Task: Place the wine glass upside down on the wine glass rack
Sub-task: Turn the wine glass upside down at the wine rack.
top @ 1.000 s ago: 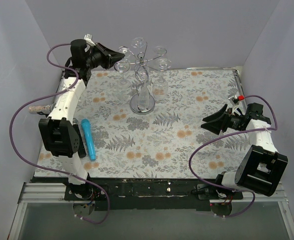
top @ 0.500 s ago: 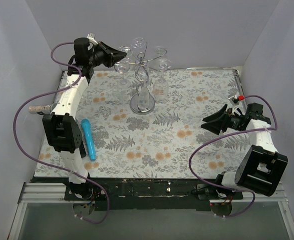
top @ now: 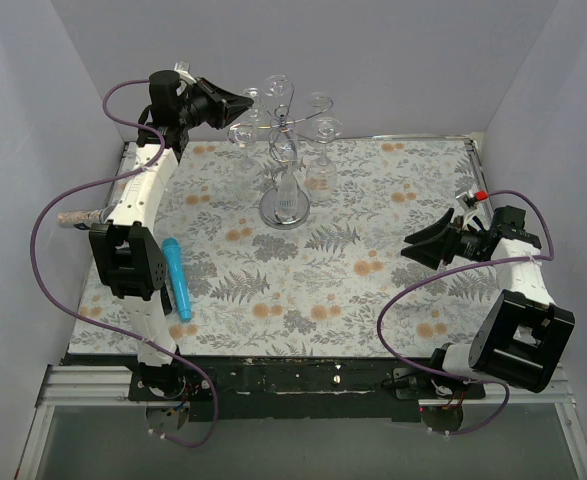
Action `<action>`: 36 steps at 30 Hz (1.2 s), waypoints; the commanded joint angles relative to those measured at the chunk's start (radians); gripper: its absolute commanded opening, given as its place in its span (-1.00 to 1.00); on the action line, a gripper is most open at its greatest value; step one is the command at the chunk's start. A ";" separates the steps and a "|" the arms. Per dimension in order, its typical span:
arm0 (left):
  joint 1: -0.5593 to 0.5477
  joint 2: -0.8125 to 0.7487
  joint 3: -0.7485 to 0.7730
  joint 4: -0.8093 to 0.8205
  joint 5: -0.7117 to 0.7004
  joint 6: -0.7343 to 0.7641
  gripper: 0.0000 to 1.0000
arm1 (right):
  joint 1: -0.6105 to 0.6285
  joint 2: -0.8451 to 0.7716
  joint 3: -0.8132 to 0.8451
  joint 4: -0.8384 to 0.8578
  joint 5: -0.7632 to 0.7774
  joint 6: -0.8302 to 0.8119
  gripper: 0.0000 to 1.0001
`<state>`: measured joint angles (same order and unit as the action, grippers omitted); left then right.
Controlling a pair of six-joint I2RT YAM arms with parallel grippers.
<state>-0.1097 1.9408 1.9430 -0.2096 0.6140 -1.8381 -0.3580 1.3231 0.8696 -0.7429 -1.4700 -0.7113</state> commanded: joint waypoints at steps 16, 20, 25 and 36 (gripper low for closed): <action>0.041 -0.022 0.076 0.061 -0.031 -0.023 -1.00 | -0.002 -0.001 0.034 -0.015 -0.076 -0.024 0.52; 0.048 -0.020 0.076 0.065 -0.037 -0.026 -1.00 | -0.002 -0.002 0.034 -0.016 -0.076 -0.025 0.52; 0.059 -0.031 0.065 0.067 -0.043 -0.026 -1.00 | -0.002 -0.001 0.034 -0.018 -0.075 -0.027 0.52; 0.081 -0.112 -0.055 0.116 -0.011 -0.033 -1.00 | -0.002 0.004 0.034 -0.019 -0.075 -0.028 0.52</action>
<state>-0.0509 1.9419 1.9137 -0.1696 0.5934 -1.8671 -0.3580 1.3243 0.8696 -0.7544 -1.4700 -0.7147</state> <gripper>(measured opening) 0.054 0.761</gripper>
